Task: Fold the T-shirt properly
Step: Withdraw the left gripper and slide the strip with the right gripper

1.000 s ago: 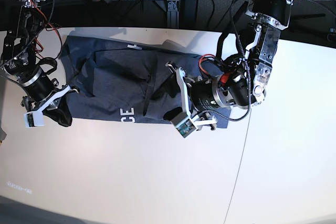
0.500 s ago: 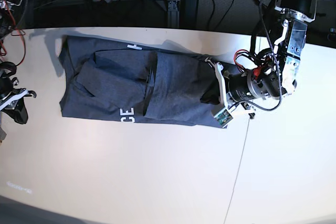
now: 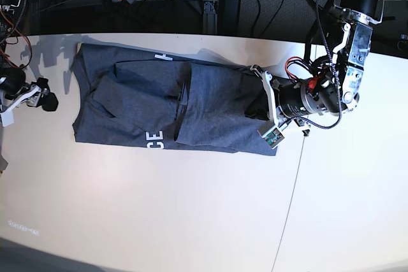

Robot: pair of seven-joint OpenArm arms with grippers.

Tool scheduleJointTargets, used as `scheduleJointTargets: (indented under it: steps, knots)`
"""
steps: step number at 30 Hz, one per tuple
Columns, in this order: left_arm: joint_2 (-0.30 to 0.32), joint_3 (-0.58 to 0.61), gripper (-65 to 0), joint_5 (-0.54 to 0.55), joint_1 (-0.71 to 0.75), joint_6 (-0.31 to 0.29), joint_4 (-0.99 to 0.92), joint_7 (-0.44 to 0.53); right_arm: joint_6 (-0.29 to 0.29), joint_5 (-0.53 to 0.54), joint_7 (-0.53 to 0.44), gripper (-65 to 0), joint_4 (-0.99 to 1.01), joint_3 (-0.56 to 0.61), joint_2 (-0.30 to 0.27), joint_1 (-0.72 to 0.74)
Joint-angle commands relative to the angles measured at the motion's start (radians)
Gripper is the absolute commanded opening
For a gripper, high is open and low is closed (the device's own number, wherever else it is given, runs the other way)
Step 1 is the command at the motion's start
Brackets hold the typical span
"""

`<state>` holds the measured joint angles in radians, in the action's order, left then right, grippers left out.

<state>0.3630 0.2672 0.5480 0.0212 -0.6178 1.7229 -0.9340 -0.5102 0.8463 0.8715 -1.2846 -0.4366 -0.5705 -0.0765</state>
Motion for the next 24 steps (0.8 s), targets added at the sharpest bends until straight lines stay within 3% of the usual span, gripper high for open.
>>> scheduleJointTargets:
  steps: [1, 7, 17, 24]
  knots:
    - [0.006, -0.005, -65.0, 0.012, -0.016, -0.022, 0.013, 0.021, -0.044, 0.019, -0.011, -26.6, -0.014, 0.021, -0.024, 0.013]
    - [0.005, -0.005, -65.0, 0.009, -0.019, -0.022, 0.013, 0.021, -0.044, 0.051, 0.000, -26.6, -0.014, 0.146, -0.001, 0.015]
    - [0.006, -0.005, -65.0, -0.019, -0.019, -0.022, 0.013, 0.021, -0.044, 0.051, 0.011, -26.6, -0.014, 0.154, 0.125, 0.014]
    - [0.006, -0.005, -65.0, -0.028, -0.019, -0.021, 0.013, 0.021, -0.044, 0.041, 0.015, -27.4, -0.014, 0.159, 0.153, 0.012]
